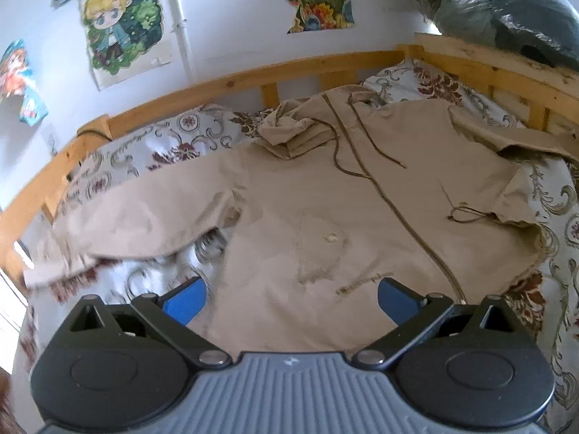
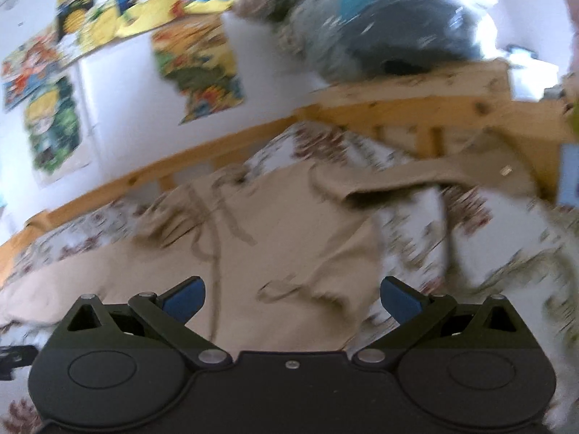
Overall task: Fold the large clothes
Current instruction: 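Grasp the jacket sleeve cuff with the right gripper and lift it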
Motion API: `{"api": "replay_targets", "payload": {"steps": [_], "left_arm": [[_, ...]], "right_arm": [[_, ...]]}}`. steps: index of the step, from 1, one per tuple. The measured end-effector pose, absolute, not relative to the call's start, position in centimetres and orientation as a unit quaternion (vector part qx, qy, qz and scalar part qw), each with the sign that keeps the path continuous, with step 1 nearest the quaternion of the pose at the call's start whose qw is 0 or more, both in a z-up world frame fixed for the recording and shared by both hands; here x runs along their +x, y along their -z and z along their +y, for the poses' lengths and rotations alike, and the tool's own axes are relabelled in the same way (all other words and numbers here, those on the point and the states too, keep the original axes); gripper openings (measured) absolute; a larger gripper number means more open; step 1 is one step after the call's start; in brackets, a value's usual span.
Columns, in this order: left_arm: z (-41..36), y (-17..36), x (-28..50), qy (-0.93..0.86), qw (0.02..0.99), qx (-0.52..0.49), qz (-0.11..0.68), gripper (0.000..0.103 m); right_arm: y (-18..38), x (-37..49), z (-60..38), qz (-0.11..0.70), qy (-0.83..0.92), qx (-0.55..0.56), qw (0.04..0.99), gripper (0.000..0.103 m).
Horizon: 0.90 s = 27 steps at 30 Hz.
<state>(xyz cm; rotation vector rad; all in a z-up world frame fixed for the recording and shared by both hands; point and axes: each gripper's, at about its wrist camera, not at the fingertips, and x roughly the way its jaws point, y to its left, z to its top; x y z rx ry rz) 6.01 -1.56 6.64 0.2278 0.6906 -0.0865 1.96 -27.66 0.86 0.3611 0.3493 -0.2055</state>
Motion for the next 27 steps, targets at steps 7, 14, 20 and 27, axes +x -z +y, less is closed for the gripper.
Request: {"api": "replay_targets", "payload": {"steps": [7, 14, 20, 27], "left_arm": [[-1.5, -11.6, 11.4, 0.068, 0.928, 0.045, 0.363, 0.102], [-5.0, -9.2, 14.7, 0.139, 0.929, 0.017, 0.343, 0.102], [-5.3, -3.3, 15.9, 0.2, 0.906, -0.005, 0.373, 0.102], [-2.5, -0.9, 17.1, 0.183, 0.895, 0.001, 0.407, 0.102]], "right_arm": [[-4.4, 4.1, -35.8, 0.14, 0.198, 0.114, 0.963, 0.102], [-4.2, 10.1, -42.6, 0.163, 0.259, -0.049, 0.951, 0.089], [-1.6, 15.7, -46.7, 0.227, 0.281, -0.153, 0.92, 0.077], [2.2, 20.7, -48.8, 0.3, 0.295, -0.262, 0.868, 0.039]]}}
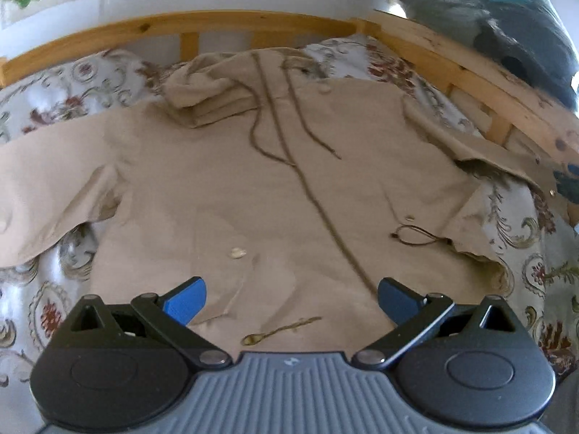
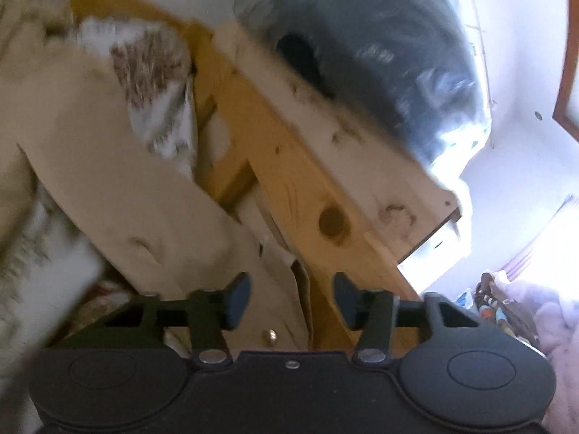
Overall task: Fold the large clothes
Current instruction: 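Grasp the jacket sleeve cuff with the right gripper and lift it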
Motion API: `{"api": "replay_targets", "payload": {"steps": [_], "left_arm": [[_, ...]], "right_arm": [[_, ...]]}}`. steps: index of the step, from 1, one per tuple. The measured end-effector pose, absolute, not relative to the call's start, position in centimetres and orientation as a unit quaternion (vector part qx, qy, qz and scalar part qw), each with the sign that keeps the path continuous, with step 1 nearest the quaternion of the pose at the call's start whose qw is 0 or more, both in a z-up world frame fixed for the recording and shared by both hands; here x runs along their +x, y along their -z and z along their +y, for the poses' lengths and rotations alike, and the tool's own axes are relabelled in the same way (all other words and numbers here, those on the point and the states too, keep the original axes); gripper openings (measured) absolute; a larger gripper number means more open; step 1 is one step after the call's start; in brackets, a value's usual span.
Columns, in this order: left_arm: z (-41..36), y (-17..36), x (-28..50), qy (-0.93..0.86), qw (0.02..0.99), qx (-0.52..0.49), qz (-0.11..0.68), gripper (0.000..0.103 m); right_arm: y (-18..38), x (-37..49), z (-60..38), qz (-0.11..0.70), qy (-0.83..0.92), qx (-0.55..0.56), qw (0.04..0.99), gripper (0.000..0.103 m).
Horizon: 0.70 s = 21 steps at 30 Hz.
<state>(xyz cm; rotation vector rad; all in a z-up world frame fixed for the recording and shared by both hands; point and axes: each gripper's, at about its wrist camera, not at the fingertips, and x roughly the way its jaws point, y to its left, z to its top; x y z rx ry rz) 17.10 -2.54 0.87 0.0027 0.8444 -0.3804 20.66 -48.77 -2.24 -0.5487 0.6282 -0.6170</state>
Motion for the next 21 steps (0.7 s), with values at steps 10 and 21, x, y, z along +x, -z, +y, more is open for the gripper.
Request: {"api": "replay_targets", "payload": {"steps": [10, 21], "left_arm": [[0.7, -1.9, 16.3, 0.142, 0.907, -0.007, 0.397, 0.102], [2.6, -3.9, 15.8, 0.155, 0.923, 0.003, 0.352, 0.102]], "right_arm": [[-5.0, 19.9, -46.4, 0.243, 0.234, -0.192, 0.922, 0.0], [-20.5, 24.8, -28.8, 0.123, -0.114, 0.024, 0.986, 0.0]]}}
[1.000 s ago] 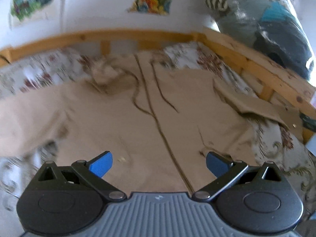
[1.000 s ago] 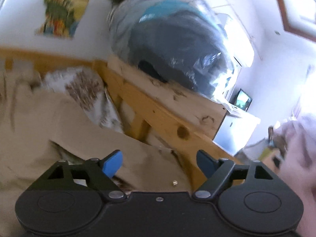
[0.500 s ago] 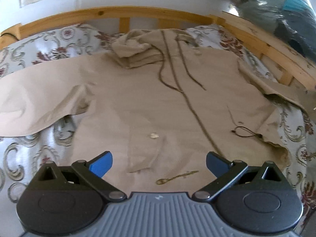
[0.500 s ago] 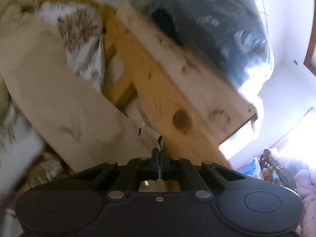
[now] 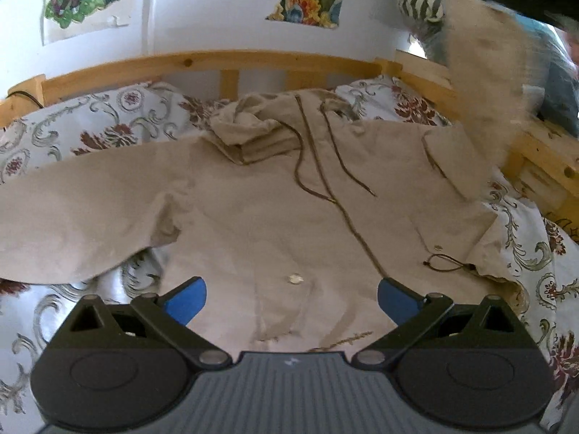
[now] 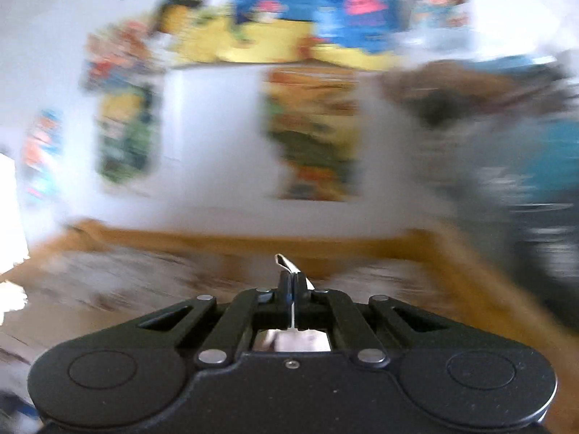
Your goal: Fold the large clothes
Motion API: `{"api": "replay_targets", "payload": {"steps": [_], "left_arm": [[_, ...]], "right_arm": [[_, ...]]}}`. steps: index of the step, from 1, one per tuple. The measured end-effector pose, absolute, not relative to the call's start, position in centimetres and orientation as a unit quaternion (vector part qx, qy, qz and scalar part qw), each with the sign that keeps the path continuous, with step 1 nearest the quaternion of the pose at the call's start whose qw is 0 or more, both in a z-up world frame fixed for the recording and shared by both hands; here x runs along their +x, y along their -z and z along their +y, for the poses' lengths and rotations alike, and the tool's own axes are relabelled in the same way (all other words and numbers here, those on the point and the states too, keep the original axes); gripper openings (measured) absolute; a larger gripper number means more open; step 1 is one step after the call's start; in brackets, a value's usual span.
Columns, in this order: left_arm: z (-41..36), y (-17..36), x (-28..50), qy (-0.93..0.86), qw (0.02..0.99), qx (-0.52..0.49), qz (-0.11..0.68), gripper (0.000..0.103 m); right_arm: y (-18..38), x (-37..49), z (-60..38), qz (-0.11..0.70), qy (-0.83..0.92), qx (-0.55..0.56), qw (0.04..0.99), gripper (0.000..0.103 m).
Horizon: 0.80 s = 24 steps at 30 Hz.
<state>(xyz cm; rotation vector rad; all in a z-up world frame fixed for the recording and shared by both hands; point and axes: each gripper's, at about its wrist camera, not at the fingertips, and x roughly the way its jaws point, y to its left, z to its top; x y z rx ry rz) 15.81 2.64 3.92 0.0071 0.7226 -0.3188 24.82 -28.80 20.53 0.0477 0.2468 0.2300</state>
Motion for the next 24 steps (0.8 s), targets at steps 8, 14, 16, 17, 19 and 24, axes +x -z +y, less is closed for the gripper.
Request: {"api": "replay_targets", "payload": {"steps": [8, 14, 16, 17, 19, 24], "left_arm": [[8.6, -2.6, 17.8, 0.096, 0.926, 0.0, 0.366, 0.102], [10.5, -0.4, 21.8, 0.067, 0.918, -0.002, 0.392, 0.102], [9.6, 0.2, 24.0, 0.075, 0.921, -0.002, 0.383, 0.102], [9.1, 0.4, 24.9, 0.08, 0.924, -0.002, 0.375, 0.102], [7.1, 0.7, 27.2, 0.096, 0.93, -0.007, 0.355, 0.102], [0.6, 3.2, 31.8, 0.101, 0.94, 0.013, 0.326, 0.102]], "right_arm": [[-14.2, 34.2, -11.6, 0.151, -0.26, -0.022, 0.954, 0.01], [-5.2, 39.7, -9.7, 0.231, -0.298, 0.024, 0.926, 0.061], [-3.2, 39.9, -12.4, 0.238, -0.286, 0.03, 0.928, 0.073], [-2.3, 39.8, -14.0, 0.234, -0.273, 0.029, 0.933, 0.079], [-1.1, 39.8, -17.4, 0.226, -0.231, 0.018, 0.946, 0.084], [1.1, 39.0, -28.1, 0.204, -0.04, -0.027, 0.978, 0.099]]}}
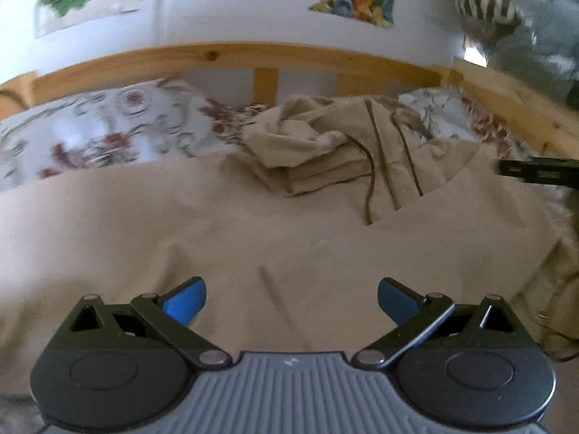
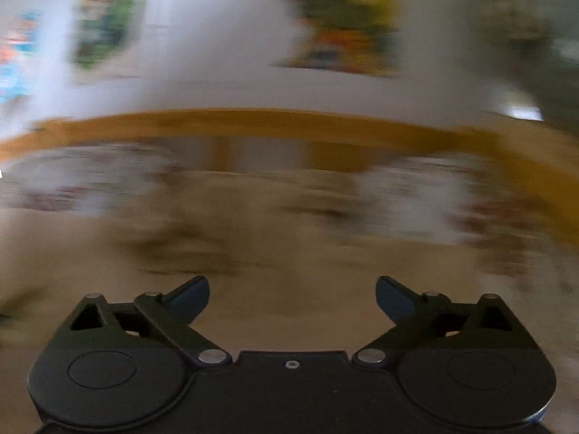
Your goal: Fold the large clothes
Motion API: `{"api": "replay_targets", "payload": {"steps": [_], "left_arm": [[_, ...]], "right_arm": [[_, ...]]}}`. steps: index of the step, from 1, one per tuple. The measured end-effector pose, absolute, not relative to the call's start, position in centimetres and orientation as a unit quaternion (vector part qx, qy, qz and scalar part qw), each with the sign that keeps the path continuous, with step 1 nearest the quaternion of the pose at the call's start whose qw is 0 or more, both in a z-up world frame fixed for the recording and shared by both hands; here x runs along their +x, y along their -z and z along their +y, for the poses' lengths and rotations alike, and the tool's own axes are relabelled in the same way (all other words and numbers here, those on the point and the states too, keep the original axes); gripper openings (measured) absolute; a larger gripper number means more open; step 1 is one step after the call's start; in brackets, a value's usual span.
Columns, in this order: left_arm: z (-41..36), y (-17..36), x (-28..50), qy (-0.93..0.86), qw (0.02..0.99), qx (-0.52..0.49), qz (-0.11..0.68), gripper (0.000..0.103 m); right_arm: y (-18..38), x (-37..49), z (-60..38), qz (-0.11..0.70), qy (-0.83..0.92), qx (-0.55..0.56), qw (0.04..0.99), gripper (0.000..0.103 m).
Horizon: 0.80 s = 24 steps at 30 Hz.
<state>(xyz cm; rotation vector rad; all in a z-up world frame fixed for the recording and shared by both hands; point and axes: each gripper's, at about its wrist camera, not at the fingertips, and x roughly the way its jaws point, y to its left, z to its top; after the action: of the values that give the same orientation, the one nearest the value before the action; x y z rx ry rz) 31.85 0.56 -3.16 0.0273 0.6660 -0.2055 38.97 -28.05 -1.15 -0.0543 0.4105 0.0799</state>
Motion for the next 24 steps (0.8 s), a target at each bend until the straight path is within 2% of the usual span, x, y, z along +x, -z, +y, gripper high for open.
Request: {"api": "replay_targets", "payload": {"steps": [1, 4, 6, 7, 8, 11, 15, 16, 19, 21, 23, 24], "left_arm": [[-0.7, 3.7, 32.6, 0.097, 0.94, 0.021, 0.327, 0.102], [-3.6, 5.7, 34.2, 0.102, 0.939, 0.049, 0.325, 0.102], [-4.3, 7.2, 34.8, 0.106, 0.932, 0.042, 0.343, 0.102], [-4.3, 7.8, 35.0, 0.103, 0.93, 0.034, 0.352, 0.102], [-4.2, 8.4, 35.1, 0.095, 0.928, 0.026, 0.359, 0.102], [-4.1, 9.5, 35.5, 0.075, 0.925, 0.018, 0.371, 0.102], [-5.0, 9.8, 35.4, 0.084, 0.924, 0.039, 0.37, 0.102], [-5.3, 10.0, 35.3, 0.079, 0.924, 0.048, 0.371, 0.102], [-5.5, 10.2, 34.8, 0.073, 0.927, 0.055, 0.363, 0.102], [-5.1, 10.1, 34.8, 0.072, 0.928, 0.045, 0.363, 0.102], [-5.0, 10.1, 34.7, 0.074, 0.928, 0.042, 0.362, 0.102], [-5.0, 10.1, 34.7, 0.075, 0.928, 0.042, 0.361, 0.102]], "right_arm": [[1.7, 39.0, -30.4, 0.212, -0.001, -0.028, 0.977, 0.098], [3.7, 39.6, -37.0, 0.263, 0.051, 0.028, 0.963, 0.086], [5.5, 39.8, -41.2, 0.287, 0.028, 0.135, 0.948, 0.08], [6.4, 39.8, -42.9, 0.293, 0.018, 0.19, 0.937, 0.072], [7.2, 39.8, -44.2, 0.293, 0.014, 0.226, 0.929, 0.05], [7.5, 39.9, -44.3, 0.289, 0.024, 0.219, 0.932, 0.004], [5.5, 39.0, -41.5, 0.242, 0.032, 0.134, 0.96, 0.003], [5.6, 39.4, -41.2, 0.252, 0.037, 0.127, 0.959, 0.005], [5.9, 39.6, -41.9, 0.281, 0.056, 0.139, 0.948, 0.034], [4.7, 37.6, -41.6, 0.275, 0.056, 0.118, 0.953, 0.045], [3.7, 34.3, -40.5, 0.271, 0.048, 0.083, 0.958, 0.066], [3.3, 32.3, -39.7, 0.276, 0.039, 0.067, 0.958, 0.071]]}}
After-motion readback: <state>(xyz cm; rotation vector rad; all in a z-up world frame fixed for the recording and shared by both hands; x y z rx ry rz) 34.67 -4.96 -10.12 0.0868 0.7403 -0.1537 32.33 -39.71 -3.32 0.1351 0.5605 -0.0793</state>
